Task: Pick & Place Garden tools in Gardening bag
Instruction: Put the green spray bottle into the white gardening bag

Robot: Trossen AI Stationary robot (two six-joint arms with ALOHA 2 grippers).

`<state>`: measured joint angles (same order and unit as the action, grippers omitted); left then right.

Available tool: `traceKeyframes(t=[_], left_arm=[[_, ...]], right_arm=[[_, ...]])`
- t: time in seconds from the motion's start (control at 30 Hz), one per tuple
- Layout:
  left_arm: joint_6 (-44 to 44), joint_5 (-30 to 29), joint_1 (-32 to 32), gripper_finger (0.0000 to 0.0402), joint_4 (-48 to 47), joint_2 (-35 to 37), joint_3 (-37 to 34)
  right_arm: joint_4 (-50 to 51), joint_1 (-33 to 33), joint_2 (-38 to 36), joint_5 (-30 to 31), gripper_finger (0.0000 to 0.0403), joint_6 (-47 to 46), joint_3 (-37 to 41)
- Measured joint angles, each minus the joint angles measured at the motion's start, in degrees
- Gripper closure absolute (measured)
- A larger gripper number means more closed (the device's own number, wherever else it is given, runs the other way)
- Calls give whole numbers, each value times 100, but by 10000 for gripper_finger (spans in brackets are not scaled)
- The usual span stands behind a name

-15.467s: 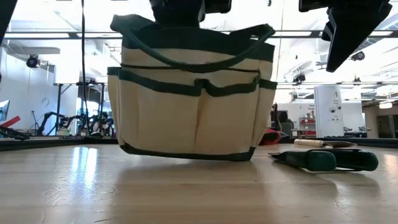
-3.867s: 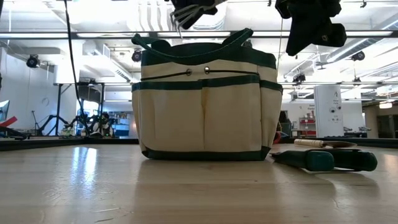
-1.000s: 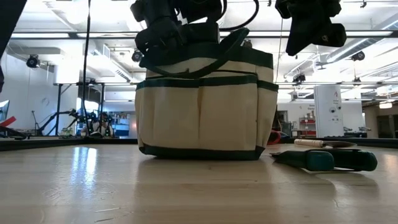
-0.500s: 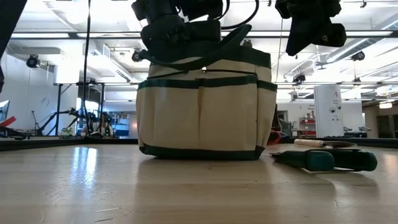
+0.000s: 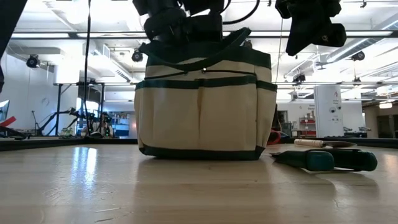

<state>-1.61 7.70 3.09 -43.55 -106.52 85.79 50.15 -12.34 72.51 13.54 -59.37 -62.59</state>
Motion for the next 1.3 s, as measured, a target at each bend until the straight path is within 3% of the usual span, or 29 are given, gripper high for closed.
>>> traceKeyframes(t=[0.43, 1.3], left_arm=[[19, 37, 11, 304, -416, 0, 311], [-147, 59, 46, 381, -879, 391, 777]], right_arm=[[-2, 0, 0, -2, 376, 0, 0], [0, 0, 0, -2, 376, -1, 0]])
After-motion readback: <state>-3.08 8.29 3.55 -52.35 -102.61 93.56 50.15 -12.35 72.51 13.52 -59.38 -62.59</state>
